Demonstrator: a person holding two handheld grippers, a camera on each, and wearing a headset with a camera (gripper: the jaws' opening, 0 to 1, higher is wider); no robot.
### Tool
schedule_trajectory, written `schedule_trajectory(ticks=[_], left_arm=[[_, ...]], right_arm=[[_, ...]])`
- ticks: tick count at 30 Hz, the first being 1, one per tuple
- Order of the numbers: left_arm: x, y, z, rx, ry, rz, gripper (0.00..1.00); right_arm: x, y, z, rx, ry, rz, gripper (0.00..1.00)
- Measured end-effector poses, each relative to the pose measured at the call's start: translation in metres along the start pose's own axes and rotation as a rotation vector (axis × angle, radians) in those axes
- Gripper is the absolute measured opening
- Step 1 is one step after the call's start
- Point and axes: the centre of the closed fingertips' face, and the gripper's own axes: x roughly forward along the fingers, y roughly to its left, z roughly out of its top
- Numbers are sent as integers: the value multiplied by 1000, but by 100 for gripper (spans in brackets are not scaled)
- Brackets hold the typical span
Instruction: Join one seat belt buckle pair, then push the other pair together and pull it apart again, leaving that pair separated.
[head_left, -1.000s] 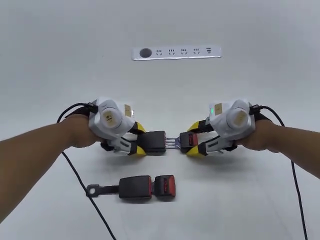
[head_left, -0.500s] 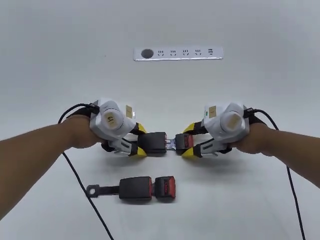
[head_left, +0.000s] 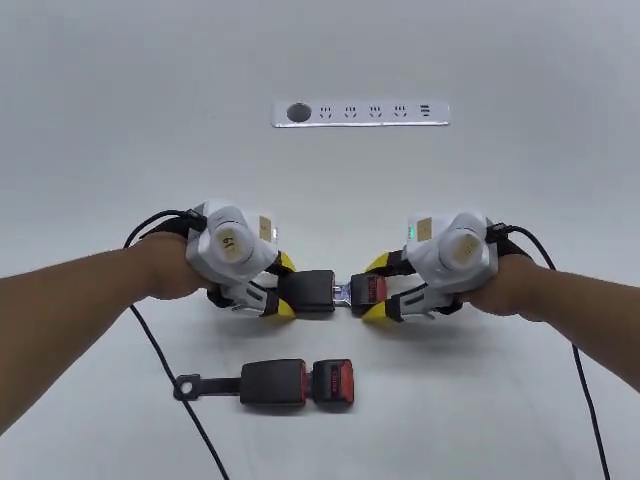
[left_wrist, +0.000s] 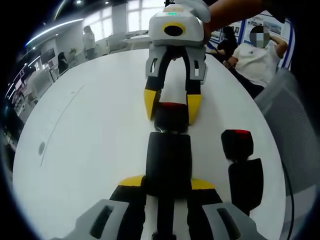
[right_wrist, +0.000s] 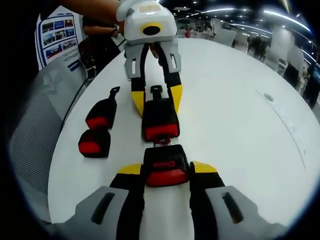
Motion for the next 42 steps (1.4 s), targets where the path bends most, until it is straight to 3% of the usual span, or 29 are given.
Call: schedule_trajectory(ticks=[4,24,42], left_arm=[[0,-1,0,-3,-4,-1,32],[3,0,-1,42,28,-19,32],[3,-1,-1,43,18,-22,32]], right_arm=[[11,-1,6,-11,2,-12,34],[11,1,7,3,29,-15,34],[11,1,8,-7,31,-13,34]])
